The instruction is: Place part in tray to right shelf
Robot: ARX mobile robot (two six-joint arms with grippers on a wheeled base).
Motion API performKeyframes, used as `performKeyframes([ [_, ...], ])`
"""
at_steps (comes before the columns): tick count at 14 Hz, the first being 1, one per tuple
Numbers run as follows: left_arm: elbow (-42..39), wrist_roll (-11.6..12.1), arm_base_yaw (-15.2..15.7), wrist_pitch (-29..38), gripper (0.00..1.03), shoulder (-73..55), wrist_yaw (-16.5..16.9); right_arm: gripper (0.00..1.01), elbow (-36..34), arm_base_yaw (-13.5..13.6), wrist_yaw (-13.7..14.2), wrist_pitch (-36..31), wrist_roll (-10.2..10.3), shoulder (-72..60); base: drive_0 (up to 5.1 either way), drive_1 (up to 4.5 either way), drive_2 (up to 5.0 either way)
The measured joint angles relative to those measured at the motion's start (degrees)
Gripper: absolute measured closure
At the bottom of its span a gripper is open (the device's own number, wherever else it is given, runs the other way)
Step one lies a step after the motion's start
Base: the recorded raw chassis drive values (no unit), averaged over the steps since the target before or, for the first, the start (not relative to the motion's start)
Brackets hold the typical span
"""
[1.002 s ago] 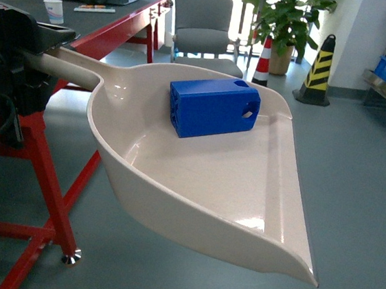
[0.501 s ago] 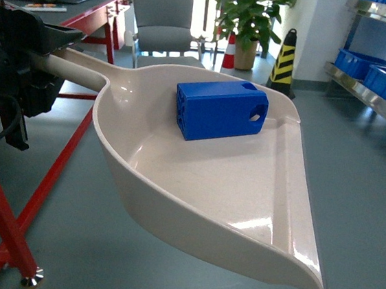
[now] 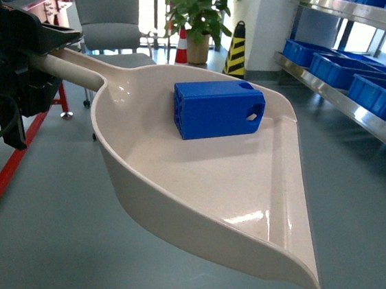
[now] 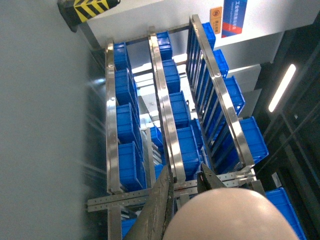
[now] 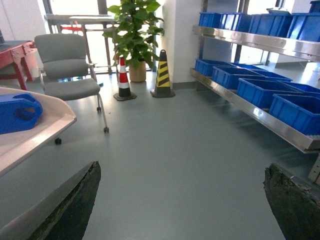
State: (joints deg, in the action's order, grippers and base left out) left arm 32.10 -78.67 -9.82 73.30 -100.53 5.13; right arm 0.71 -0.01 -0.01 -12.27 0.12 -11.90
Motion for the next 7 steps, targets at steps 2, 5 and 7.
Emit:
performKeyframes([
  [2, 0.0, 0.0, 0.0, 0.0, 0.91, 0.0, 0.0, 0.03, 0.0, 0.0, 0.0, 0.0, 0.0, 0.0, 0.1, 4.45, -4.2],
  [5, 0.0, 0.0, 0.1, 0.0, 0.91, 0.0, -0.2, 0.03, 0.0, 0.0, 0.0, 0.0, 0.0, 0.0, -1.1, 0.34, -2.5],
  [7, 0.0, 0.0, -0.1, 0.0, 0.91, 0.0, 0.0, 0.03, 0.0, 0.0, 0.0, 0.0, 0.0, 0.0, -1.7, -1.66, -1.7],
])
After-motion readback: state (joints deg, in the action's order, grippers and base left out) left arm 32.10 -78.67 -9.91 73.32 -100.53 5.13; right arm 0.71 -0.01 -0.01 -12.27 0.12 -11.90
